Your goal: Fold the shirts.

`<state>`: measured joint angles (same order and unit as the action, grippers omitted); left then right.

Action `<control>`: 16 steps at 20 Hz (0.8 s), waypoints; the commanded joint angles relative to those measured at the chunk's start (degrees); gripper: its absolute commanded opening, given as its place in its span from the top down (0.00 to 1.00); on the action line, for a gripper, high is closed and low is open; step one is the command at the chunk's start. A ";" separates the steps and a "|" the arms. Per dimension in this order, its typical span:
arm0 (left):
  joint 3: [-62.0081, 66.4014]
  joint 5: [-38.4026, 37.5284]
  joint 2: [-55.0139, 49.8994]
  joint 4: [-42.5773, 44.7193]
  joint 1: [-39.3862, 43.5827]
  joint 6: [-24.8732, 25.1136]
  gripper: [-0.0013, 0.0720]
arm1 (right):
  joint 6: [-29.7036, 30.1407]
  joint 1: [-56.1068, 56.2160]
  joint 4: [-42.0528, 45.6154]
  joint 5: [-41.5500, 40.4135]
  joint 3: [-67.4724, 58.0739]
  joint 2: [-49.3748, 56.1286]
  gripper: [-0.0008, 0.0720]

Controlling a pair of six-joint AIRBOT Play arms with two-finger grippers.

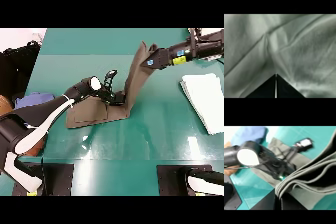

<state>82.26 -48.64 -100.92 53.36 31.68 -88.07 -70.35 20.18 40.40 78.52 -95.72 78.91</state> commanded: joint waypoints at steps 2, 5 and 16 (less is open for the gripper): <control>0.35 -5.51 5.01 4.76 -6.73 1.46 0.95 | 0.17 5.66 -0.37 -3.69 -0.35 0.66 0.97; 0.42 -9.20 12.20 9.68 -14.93 1.51 0.94 | 2.03 11.56 -0.39 -6.95 -0.35 4.07 0.97; 0.39 -17.90 26.99 18.36 -30.91 1.55 0.94 | 10.19 30.45 -0.17 -20.96 -0.35 21.27 0.47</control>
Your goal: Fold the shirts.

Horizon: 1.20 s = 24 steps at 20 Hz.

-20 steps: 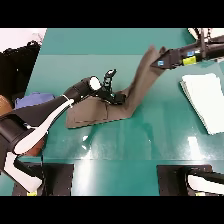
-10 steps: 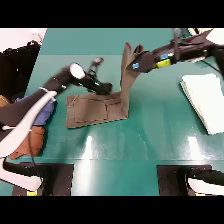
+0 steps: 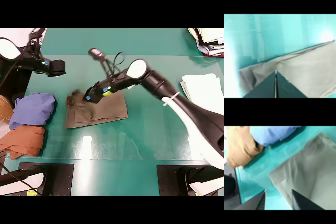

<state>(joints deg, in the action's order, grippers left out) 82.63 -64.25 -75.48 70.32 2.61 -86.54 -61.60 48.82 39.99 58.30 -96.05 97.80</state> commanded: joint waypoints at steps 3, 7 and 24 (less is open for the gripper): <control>0.02 -2.56 1.57 1.25 -1.84 0.00 0.94 | 0.74 -2.78 2.29 6.56 0.02 0.07 0.49; 0.02 -4.02 1.55 1.25 -1.81 0.00 0.94 | -2.29 -13.49 7.13 13.07 7.50 -5.79 0.55; 0.02 -2.89 1.55 -0.13 -1.77 0.00 0.94 | -6.34 -20.17 -7.50 10.84 15.02 10.82 0.24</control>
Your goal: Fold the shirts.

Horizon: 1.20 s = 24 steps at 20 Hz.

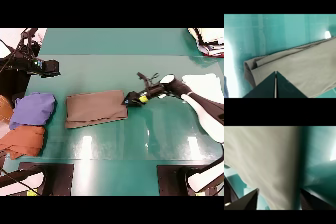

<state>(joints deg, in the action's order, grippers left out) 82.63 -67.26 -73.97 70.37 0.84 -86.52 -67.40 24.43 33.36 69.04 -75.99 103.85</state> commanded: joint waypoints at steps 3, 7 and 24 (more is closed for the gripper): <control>0.02 0.17 0.04 -1.73 0.00 -0.02 0.94 | -0.48 8.20 -0.66 -0.55 -10.43 7.78 0.46; 0.02 -1.27 0.04 -4.96 0.13 0.00 0.95 | -0.48 9.09 -0.46 -2.93 -15.30 8.28 0.91; 0.04 7.87 0.04 -4.92 20.83 1.03 0.94 | -3.30 -43.32 14.27 0.63 -21.86 -14.38 0.97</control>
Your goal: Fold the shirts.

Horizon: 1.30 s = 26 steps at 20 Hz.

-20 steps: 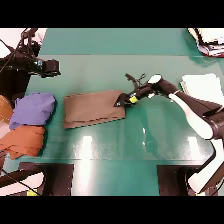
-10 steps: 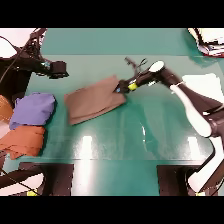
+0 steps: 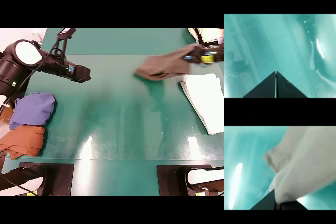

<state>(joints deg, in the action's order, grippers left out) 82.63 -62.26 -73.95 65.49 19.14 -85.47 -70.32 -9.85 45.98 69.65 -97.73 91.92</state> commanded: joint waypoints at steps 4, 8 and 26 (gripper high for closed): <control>0.02 4.61 0.02 -0.87 3.50 -0.02 0.94 | -0.33 -15.76 1.68 -1.01 -0.11 -2.23 0.97; 0.02 4.74 0.02 -0.85 3.50 -0.02 0.95 | -0.15 -17.29 0.94 -3.04 -2.16 -2.29 0.97; 0.02 4.22 0.02 -0.83 3.50 0.44 0.94 | 0.28 -26.49 17.90 16.74 2.91 -15.52 0.97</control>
<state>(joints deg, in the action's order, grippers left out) 82.63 -57.91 -73.95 64.62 22.61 -85.38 -69.95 -33.80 55.27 81.10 -101.03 79.26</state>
